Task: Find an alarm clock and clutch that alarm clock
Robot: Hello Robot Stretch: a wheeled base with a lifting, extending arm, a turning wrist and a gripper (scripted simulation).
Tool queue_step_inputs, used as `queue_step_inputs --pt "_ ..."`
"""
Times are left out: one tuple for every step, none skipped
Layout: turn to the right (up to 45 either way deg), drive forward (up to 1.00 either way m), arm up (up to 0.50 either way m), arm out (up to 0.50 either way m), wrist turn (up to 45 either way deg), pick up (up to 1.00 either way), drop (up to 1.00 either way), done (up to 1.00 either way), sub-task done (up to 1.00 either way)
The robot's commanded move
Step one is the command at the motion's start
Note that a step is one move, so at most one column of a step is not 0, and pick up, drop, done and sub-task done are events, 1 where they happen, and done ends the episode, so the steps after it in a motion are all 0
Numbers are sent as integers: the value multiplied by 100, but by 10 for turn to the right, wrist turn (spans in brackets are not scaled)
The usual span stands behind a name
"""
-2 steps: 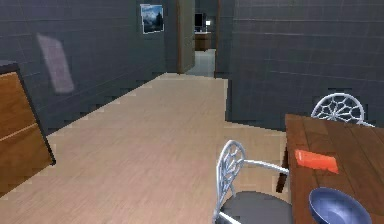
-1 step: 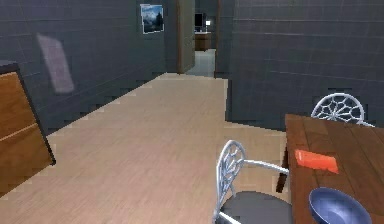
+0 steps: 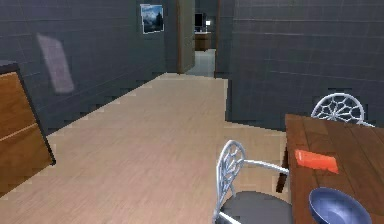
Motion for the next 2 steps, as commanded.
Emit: queue_step_inputs --pt "0 0 0 30 0 0 0 0 0" --pt "0 0 0 0 450 0 0 0 0"
